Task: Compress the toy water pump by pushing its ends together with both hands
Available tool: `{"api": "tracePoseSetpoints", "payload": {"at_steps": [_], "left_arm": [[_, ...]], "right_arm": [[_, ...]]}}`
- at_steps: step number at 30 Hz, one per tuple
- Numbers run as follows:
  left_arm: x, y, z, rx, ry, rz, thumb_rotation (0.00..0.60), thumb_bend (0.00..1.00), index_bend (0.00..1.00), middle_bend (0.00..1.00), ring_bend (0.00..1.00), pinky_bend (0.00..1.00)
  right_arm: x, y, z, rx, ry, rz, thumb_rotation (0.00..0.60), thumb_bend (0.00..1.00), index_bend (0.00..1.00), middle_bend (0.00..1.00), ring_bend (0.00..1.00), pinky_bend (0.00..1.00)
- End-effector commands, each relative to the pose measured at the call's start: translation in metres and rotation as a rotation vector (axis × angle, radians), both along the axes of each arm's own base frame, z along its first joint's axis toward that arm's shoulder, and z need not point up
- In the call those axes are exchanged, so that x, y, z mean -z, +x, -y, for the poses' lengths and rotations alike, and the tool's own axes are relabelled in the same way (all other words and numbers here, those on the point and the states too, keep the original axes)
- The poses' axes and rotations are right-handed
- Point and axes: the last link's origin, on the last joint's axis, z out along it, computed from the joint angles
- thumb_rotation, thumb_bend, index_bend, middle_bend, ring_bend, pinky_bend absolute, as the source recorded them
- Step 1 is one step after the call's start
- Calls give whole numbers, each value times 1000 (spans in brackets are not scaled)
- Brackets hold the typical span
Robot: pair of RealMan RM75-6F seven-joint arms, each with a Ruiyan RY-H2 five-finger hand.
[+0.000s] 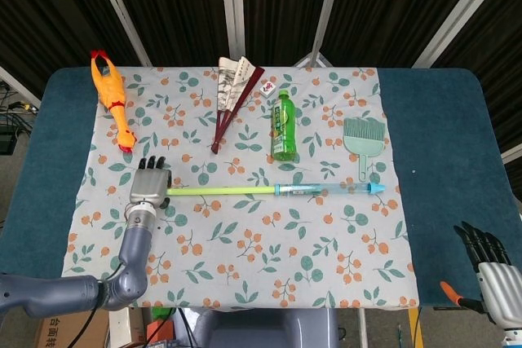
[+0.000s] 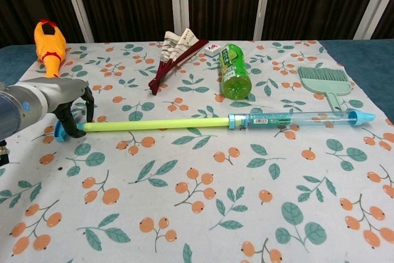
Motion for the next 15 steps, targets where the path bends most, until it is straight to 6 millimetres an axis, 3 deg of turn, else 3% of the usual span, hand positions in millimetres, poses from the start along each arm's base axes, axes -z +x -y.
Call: {"api": "tracePoseSetpoints", "payload": {"at_steps": [1,15], "left_arm": [[1,0,0,5,-1,-5,600,402,468,63,0,21],[5,-5,3,12,-13,-17,600,467,511,65,0,21]], "right_arm": [[0,0,0,1,0,0,600,257,0,0,0,0],[0,0,0,4,1,0,600,257,0,0,0,0]]}}
